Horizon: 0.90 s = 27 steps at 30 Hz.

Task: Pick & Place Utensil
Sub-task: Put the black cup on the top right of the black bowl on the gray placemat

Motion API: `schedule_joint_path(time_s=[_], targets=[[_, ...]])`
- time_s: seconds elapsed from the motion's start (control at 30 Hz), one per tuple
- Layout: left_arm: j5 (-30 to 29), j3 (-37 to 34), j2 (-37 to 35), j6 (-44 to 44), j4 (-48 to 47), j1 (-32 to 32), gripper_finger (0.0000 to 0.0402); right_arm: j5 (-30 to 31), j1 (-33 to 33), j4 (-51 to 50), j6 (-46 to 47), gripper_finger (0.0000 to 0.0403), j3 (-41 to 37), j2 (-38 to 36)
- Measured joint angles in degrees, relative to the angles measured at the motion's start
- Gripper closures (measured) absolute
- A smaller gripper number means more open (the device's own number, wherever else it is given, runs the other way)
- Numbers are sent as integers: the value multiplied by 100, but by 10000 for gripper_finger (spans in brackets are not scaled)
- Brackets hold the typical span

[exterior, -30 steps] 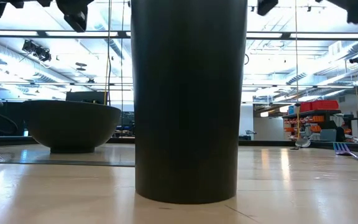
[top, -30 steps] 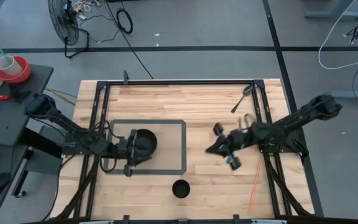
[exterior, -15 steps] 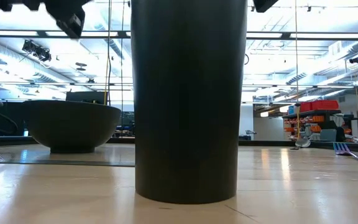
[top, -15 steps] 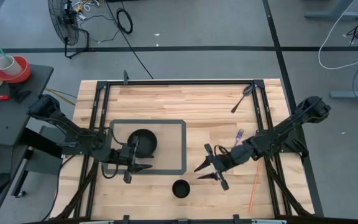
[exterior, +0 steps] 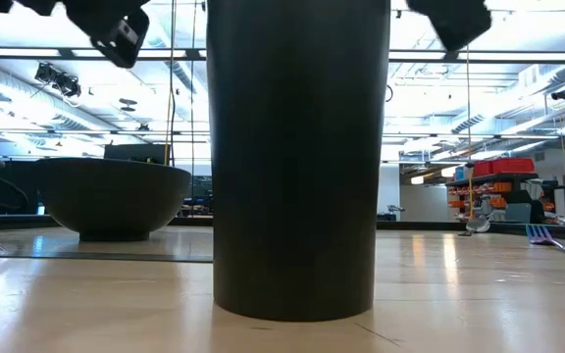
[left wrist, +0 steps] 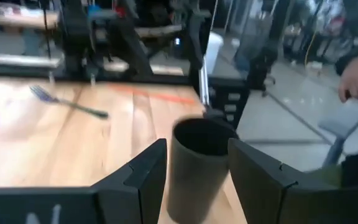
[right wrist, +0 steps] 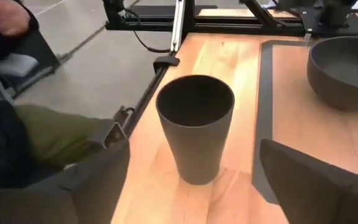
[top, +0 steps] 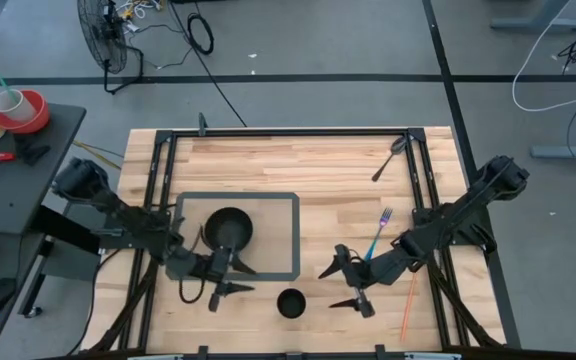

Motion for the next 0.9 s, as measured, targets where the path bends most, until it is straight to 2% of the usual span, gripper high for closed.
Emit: schedule_joint_path(time_s=[0.13,0.33,0.47,0.73,0.9], targets=[[-434,298,167,-249,-563,-214,225,11,0,579,-661,7,-2,583],[-598,393,266,-462,-677,-383,225,101,-80,1864,-914,4,0,1384],[-717,393,266,-729,-879,-481,225,354,-124,2046,-918,4,0,1746],[-853,391,266,-960,-1012,-569,225,288,-222,2122,-930,4,643,2485],[-853,391,268,-1000,-1055,-567,225,53,-281,2173,-927,4,983,2681]])
